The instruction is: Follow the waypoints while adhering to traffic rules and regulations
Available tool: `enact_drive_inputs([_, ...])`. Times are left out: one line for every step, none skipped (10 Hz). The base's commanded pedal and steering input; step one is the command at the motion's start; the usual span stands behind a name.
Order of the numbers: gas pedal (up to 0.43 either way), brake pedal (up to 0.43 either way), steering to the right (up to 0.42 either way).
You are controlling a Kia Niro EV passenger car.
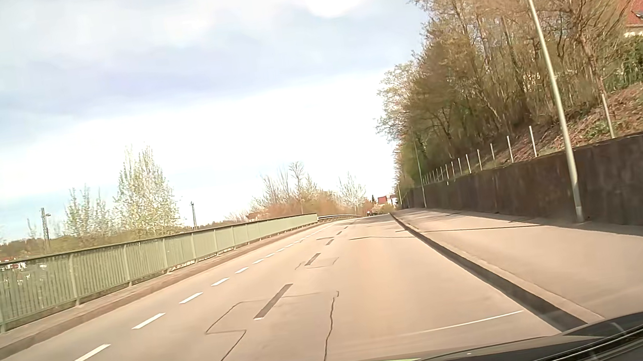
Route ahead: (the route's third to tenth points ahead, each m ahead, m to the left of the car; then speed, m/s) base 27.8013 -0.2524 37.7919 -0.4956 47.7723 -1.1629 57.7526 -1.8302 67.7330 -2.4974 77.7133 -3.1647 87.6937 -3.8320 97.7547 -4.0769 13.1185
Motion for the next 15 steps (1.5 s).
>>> enact_drive_inputs([0.118, 0.0, 0.009])
enact_drive_inputs([0.118, 0.0, 0.008])
enact_drive_inputs([0.118, 0.0, 0.007])
enact_drive_inputs([0.118, 0.0, 0.007])
enact_drive_inputs([0.13, 0.0, 0.007])
enact_drive_inputs([0.13, 0.0, 0.006])
enact_drive_inputs([0.13, 0.0, 0.007])
enact_drive_inputs([0.13, 0.0, 0.006])
enact_drive_inputs([0.118, 0.0, 0.006])
enact_drive_inputs([0.079, 0.0, 0.007])
enact_drive_inputs([0.079, 0.0, 0.007])
enact_drive_inputs([0.079, 0.0, 0.006])
enact_drive_inputs([0.079, 0.0, 0.006])
enact_drive_inputs([0.098, 0.0, 0.006])
enact_drive_inputs([0.11, 0.0, 0.006])
